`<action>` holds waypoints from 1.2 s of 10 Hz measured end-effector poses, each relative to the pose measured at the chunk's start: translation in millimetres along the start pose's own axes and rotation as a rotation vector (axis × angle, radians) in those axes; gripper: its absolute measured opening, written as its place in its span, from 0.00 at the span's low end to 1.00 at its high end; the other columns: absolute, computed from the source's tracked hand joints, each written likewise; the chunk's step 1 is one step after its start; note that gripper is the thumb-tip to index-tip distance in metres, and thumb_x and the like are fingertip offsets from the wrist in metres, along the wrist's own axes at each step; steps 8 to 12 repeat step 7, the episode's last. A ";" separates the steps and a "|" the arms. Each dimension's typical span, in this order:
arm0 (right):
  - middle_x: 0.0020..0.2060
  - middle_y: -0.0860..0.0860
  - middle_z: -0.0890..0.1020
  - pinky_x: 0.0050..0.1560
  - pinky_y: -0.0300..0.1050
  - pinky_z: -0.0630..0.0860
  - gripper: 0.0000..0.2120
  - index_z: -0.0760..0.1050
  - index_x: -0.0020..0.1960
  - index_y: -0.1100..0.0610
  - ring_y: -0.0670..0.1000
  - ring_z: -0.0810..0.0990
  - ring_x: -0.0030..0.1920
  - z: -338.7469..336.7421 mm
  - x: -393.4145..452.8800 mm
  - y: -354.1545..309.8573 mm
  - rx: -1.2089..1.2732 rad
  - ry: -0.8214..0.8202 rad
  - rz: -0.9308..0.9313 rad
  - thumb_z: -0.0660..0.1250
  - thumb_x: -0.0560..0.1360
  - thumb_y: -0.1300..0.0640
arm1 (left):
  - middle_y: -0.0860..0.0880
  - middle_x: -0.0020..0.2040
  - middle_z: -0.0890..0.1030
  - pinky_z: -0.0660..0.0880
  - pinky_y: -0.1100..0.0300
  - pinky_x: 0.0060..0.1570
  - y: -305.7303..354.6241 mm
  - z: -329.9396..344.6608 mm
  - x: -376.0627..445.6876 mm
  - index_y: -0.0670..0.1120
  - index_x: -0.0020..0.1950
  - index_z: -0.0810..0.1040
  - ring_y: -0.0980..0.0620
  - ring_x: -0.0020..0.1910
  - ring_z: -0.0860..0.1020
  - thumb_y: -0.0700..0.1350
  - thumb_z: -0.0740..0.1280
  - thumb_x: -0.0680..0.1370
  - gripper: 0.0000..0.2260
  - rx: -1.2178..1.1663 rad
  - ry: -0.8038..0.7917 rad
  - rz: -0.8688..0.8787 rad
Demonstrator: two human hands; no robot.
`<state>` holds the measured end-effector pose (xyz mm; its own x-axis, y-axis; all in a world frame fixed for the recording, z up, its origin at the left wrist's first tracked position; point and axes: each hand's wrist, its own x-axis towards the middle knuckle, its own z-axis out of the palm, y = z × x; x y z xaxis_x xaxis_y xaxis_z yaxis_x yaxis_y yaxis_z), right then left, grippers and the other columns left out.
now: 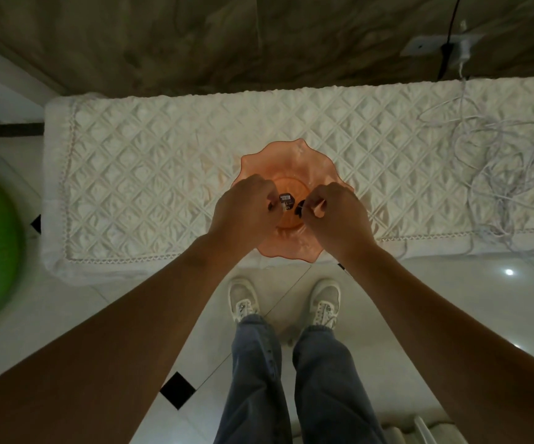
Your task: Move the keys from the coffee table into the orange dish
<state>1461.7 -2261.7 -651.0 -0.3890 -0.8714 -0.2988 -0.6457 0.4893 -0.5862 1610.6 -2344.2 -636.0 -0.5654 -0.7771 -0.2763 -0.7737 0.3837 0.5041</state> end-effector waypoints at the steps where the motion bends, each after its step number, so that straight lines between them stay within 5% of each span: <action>1: 0.41 0.46 0.76 0.40 0.44 0.70 0.02 0.77 0.41 0.52 0.50 0.74 0.46 3.3 1.2 4.6 0.005 -0.009 0.020 0.66 0.72 0.56 | 0.51 0.47 0.79 0.73 0.54 0.40 1.5 5.9 2.2 0.47 0.46 0.79 0.50 0.42 0.77 0.47 0.67 0.76 0.04 -0.006 0.007 -0.017; 5: 0.42 0.47 0.77 0.42 0.47 0.73 0.04 0.78 0.44 0.52 0.50 0.74 0.48 -4.8 -3.7 2.6 0.001 -0.012 -0.039 0.66 0.72 0.53 | 0.50 0.43 0.77 0.75 0.52 0.40 6.2 6.9 -7.4 0.45 0.45 0.78 0.49 0.41 0.76 0.47 0.64 0.78 0.07 0.054 0.002 0.000; 7: 0.50 0.48 0.79 0.47 0.45 0.72 0.09 0.78 0.52 0.52 0.50 0.74 0.52 -32.9 -5.8 -15.0 0.012 -0.016 -0.114 0.66 0.73 0.52 | 0.46 0.50 0.82 0.74 0.48 0.47 21.8 -20.0 -12.5 0.45 0.55 0.79 0.45 0.46 0.78 0.50 0.63 0.78 0.12 0.125 0.085 0.089; 12: 0.50 0.48 0.79 0.47 0.45 0.72 0.09 0.78 0.52 0.52 0.50 0.74 0.52 -32.9 -5.8 -15.0 0.012 -0.016 -0.114 0.66 0.73 0.52 | 0.46 0.50 0.82 0.74 0.48 0.47 21.8 -20.0 -12.5 0.45 0.55 0.79 0.45 0.46 0.78 0.50 0.63 0.78 0.12 0.125 0.085 0.089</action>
